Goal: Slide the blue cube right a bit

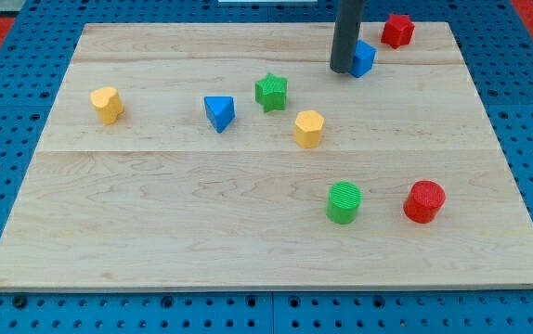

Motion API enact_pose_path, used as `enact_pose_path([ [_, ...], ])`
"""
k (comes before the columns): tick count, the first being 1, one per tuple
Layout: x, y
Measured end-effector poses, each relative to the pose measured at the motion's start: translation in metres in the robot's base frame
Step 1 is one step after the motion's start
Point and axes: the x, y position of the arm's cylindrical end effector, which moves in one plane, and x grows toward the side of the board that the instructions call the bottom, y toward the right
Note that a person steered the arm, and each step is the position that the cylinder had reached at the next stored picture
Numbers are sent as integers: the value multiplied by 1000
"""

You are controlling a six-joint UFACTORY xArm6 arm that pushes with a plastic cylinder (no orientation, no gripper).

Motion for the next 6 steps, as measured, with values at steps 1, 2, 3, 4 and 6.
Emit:
enact_pose_path([
  [1, -7, -15],
  [2, -21, -20],
  [3, -26, -13],
  [4, -26, -3],
  [6, -25, 29],
])
